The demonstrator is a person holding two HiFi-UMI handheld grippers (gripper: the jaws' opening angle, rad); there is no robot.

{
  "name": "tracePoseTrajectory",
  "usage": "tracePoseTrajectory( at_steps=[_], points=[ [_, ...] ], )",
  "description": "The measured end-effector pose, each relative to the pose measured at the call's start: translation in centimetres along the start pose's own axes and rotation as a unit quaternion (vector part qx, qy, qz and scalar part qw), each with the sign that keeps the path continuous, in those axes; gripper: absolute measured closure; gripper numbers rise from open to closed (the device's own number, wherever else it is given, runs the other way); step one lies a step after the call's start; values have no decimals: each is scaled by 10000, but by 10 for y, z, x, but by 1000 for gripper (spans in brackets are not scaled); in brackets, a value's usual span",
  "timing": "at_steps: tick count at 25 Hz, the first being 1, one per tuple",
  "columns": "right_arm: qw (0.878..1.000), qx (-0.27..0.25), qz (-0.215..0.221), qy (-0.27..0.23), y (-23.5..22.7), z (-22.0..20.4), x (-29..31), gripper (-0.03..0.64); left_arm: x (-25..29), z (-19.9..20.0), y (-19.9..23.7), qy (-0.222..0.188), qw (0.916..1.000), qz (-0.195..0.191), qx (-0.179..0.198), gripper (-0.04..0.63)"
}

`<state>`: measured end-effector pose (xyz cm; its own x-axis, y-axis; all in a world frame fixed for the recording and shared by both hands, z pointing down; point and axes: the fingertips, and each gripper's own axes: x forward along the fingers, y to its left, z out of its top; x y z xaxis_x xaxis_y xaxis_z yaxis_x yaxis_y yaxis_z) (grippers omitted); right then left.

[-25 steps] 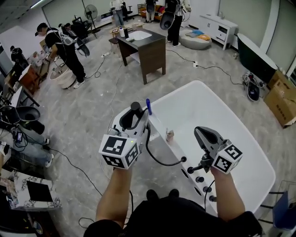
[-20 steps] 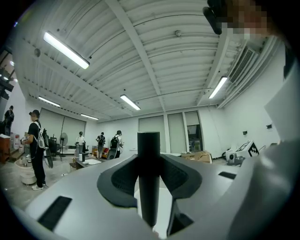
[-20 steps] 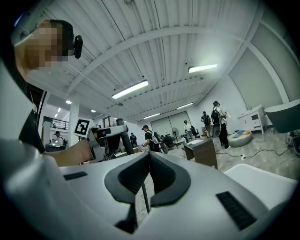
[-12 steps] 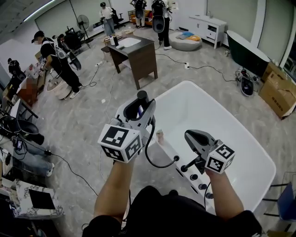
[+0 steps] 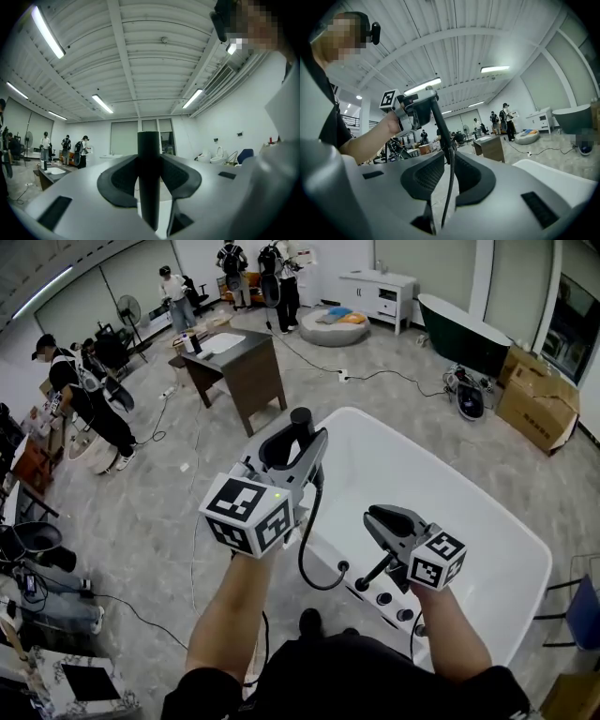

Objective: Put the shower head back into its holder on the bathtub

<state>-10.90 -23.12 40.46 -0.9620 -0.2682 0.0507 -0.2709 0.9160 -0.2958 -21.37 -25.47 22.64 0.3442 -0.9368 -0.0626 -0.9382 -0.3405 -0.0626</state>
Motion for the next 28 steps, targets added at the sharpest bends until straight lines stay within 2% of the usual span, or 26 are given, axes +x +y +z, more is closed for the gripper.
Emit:
tracePoseTrajectory(
  at_steps=[8,15,28],
  points=[
    [9976,125,-658,-180,-27,6,-31,537,34,12,-15,-152,9986,-516,17,445],
    [9961,170,-836,-229,-35,7,-44,540,45,-5,-29,-42,9972,-724,-187,445],
    [9964,370,-756,-37,-41,-10,-38,546,41,-73,-19,523,9969,-437,-399,445]
  ],
)
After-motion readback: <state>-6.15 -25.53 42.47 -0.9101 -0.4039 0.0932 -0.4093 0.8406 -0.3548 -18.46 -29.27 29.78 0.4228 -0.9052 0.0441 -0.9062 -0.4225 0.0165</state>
